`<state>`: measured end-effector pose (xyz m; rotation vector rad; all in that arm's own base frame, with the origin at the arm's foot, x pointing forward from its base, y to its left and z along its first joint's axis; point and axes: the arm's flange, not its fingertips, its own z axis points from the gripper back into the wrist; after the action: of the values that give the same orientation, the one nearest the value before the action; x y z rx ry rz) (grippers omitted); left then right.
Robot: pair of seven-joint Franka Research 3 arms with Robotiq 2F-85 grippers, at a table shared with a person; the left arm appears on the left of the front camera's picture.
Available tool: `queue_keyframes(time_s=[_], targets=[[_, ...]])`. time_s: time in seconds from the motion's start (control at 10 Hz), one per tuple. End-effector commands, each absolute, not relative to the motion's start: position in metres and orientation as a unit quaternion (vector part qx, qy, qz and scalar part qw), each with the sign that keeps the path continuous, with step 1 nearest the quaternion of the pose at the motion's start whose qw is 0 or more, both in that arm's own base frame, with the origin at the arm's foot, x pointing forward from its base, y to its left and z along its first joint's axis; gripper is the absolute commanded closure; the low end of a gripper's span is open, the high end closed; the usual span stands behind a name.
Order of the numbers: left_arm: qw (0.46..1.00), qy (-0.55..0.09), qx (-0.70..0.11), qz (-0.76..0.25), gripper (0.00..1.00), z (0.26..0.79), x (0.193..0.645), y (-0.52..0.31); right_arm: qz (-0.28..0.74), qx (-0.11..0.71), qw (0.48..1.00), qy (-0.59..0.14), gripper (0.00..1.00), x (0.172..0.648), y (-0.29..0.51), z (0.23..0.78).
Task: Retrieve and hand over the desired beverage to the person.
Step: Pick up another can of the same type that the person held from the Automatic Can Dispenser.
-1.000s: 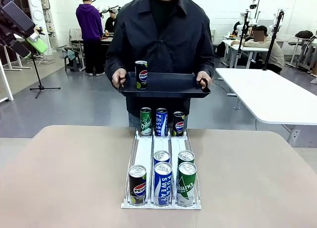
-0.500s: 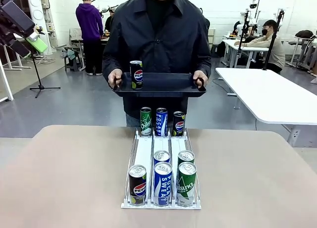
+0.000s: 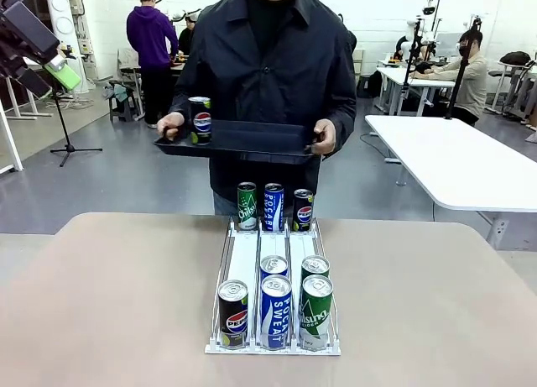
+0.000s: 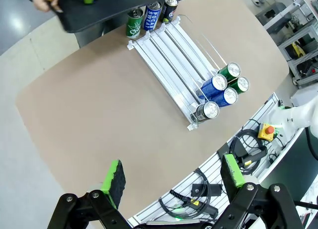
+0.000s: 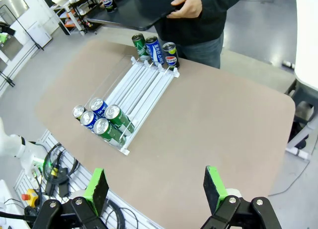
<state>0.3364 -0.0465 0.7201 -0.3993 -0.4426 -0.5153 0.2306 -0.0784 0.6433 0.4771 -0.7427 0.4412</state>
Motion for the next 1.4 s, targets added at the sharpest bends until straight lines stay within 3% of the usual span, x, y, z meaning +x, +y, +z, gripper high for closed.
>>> queue_keyframes(time_s=[0.0, 1.3], targets=[[0.922, -0.213, -0.201, -0.254, 0.00, 0.7215, 0.3364, -0.0440, 0.223, 0.238, 0.875, -0.357, 0.00, 0.2311, -0.0778, 0.6422], [0.922, -0.213, -0.201, -0.254, 0.00, 0.7215, 0.3364, -0.0440, 0.223, 0.238, 0.875, -0.357, 0.00, 0.2311, -0.0778, 0.6422]])
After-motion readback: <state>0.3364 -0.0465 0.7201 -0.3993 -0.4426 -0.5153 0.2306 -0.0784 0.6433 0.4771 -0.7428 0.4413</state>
